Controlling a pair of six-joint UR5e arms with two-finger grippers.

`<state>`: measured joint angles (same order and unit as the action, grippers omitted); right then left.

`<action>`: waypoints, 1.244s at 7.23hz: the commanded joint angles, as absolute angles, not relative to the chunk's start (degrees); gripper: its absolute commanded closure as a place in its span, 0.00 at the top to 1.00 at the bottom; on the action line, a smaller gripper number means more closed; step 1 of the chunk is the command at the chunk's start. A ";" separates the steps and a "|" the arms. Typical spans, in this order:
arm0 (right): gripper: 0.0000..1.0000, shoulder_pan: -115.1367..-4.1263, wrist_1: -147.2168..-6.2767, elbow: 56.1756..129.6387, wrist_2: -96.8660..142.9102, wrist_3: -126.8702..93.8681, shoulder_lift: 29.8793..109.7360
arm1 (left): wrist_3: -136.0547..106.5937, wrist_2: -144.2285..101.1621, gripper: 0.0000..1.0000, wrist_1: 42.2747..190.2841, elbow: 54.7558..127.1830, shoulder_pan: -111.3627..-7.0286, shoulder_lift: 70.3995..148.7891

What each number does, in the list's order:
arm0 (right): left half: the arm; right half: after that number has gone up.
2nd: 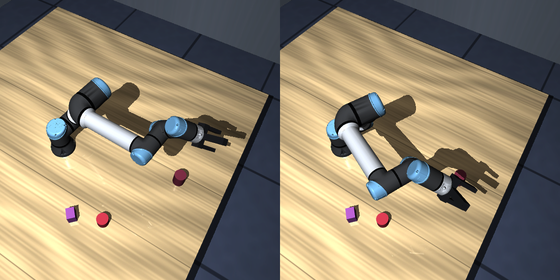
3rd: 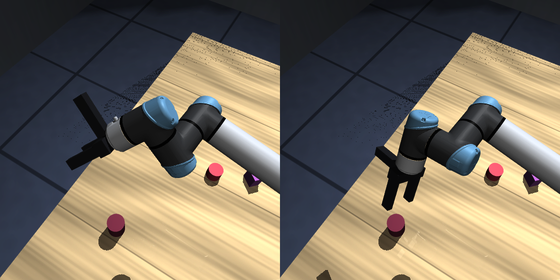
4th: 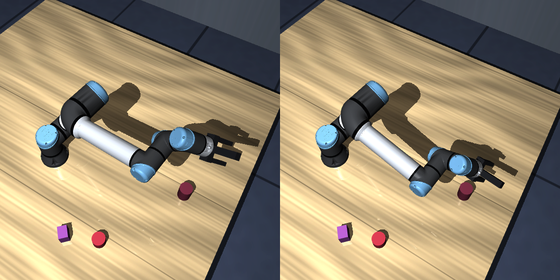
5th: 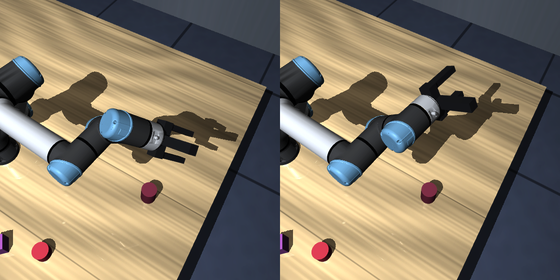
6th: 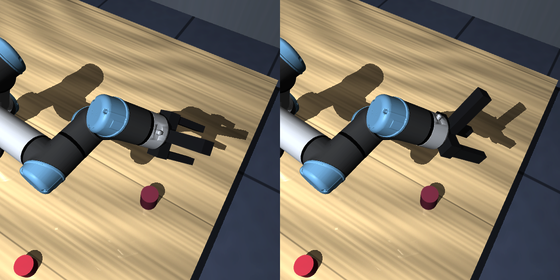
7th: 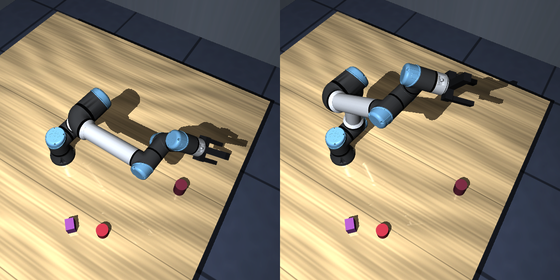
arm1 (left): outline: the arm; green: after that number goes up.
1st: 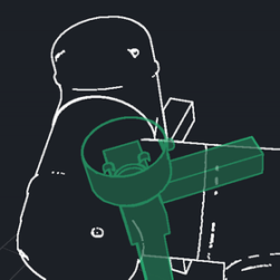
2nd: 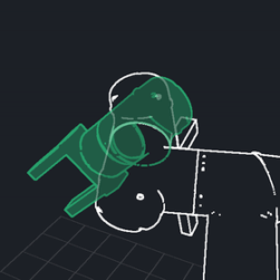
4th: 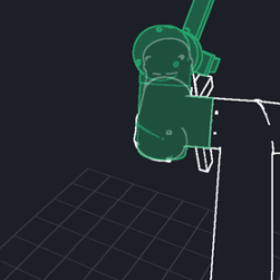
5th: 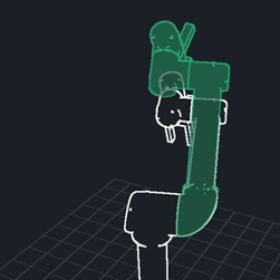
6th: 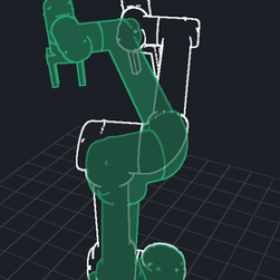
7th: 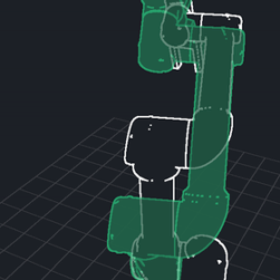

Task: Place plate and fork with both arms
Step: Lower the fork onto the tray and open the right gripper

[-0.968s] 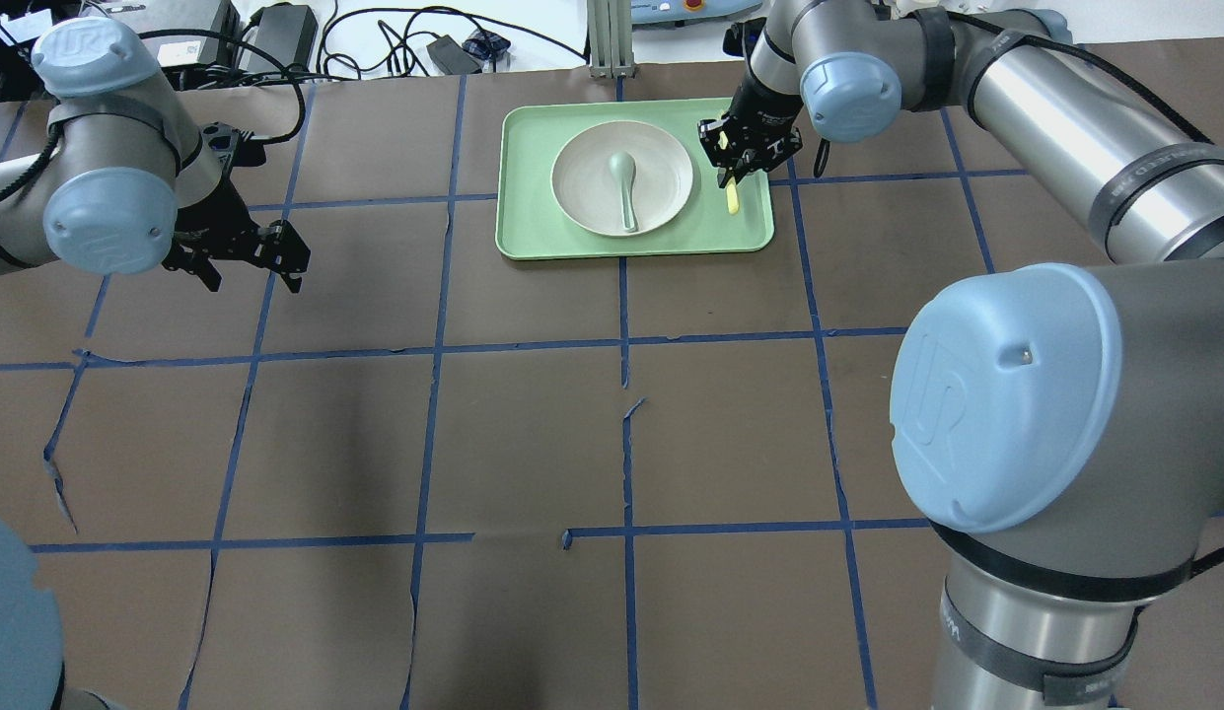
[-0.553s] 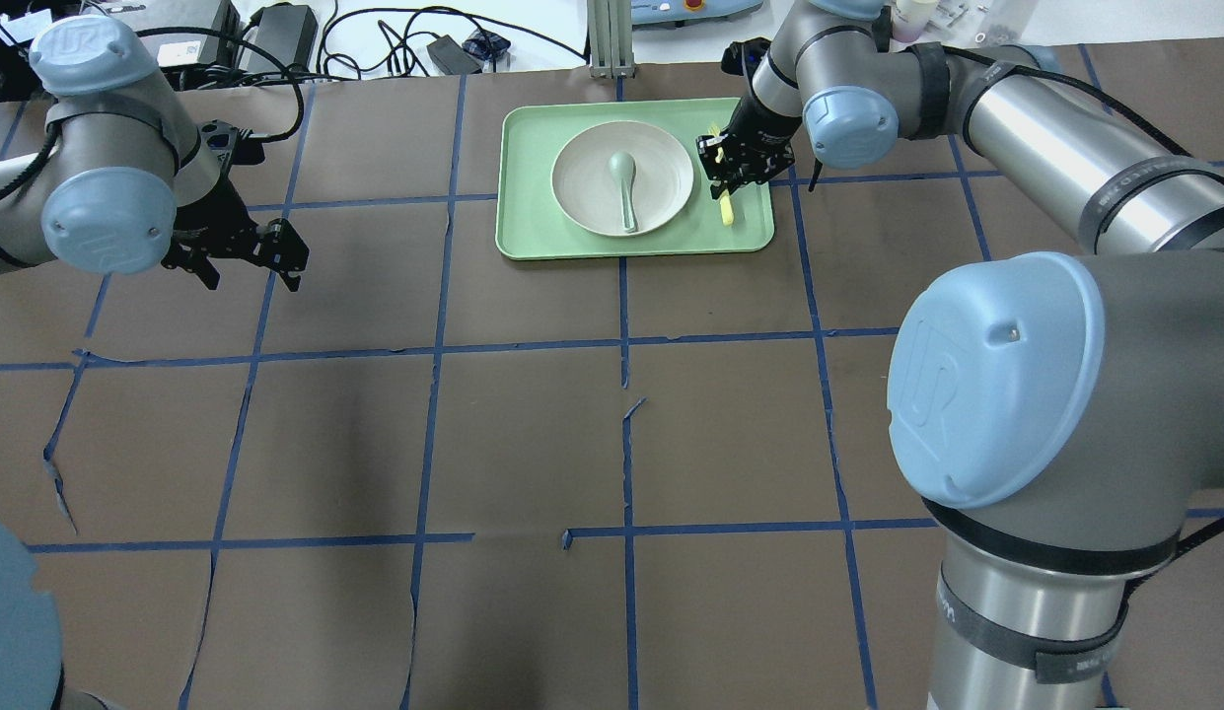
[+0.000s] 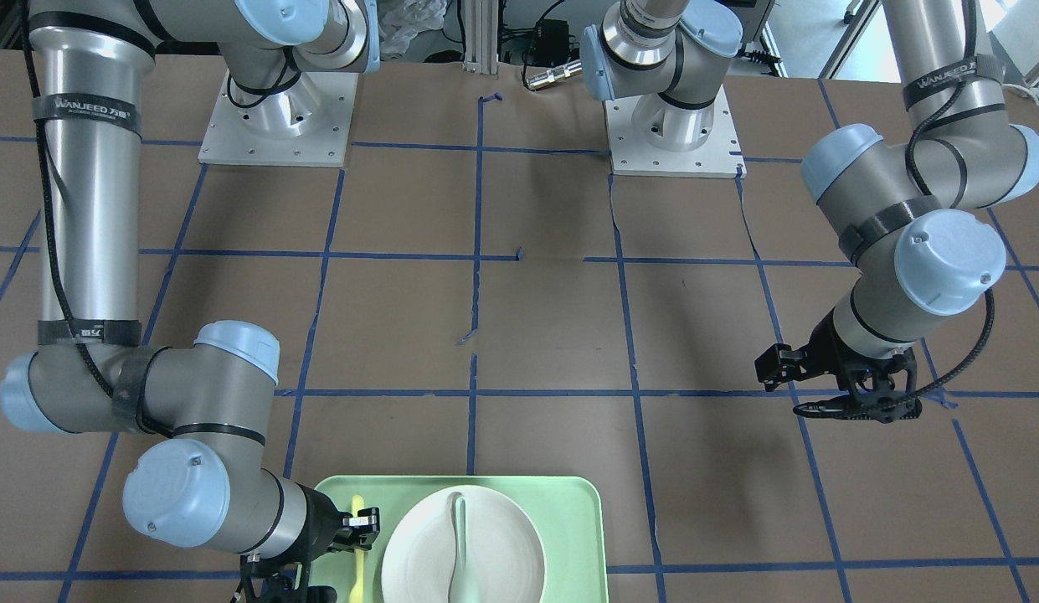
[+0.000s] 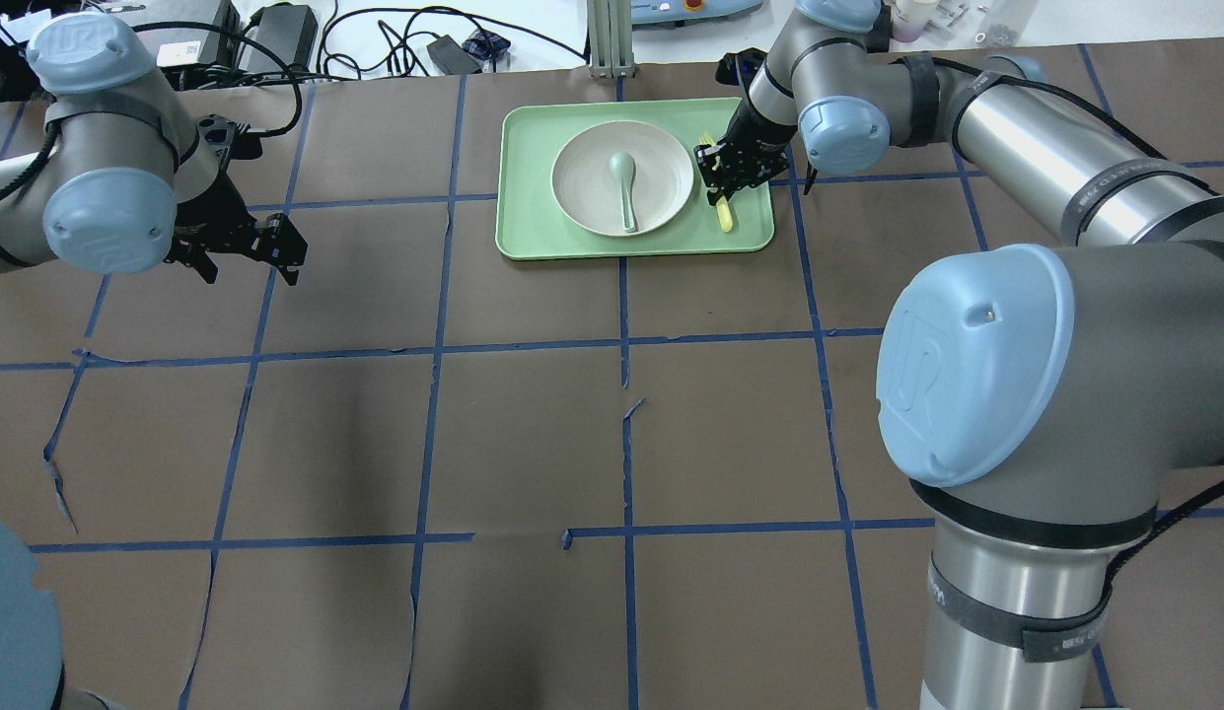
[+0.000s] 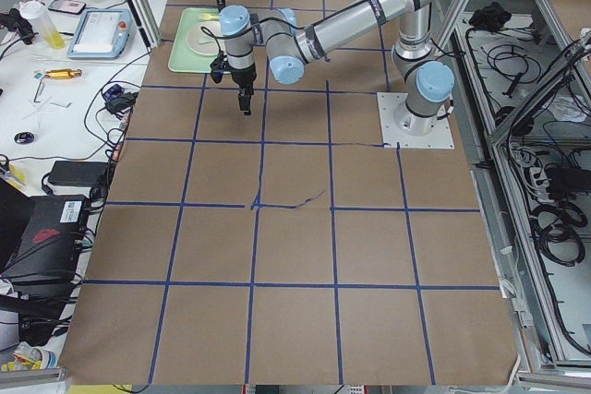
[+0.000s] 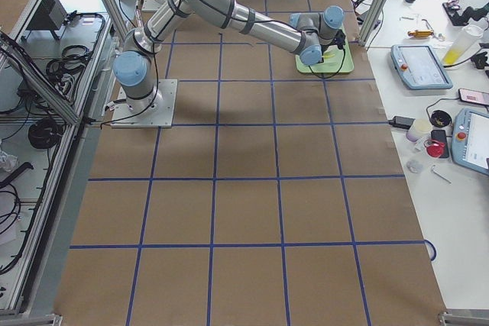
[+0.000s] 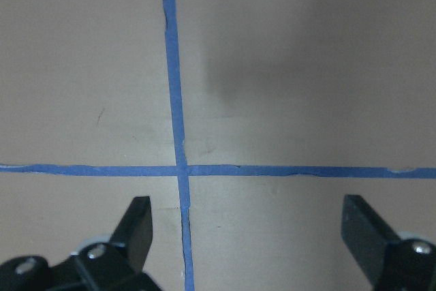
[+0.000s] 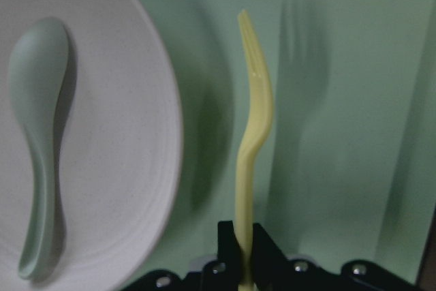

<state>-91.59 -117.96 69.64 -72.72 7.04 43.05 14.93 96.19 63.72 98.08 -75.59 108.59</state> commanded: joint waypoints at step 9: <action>1.00 -91.15 -93.01 72.94 -85.43 6.15 66.58 | 9.94 100.53 1.00 73.42 94.94 -79.35 104.16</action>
<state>-91.38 -97.11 71.72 -84.80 6.28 61.48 11.62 98.30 67.97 96.95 -77.76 105.63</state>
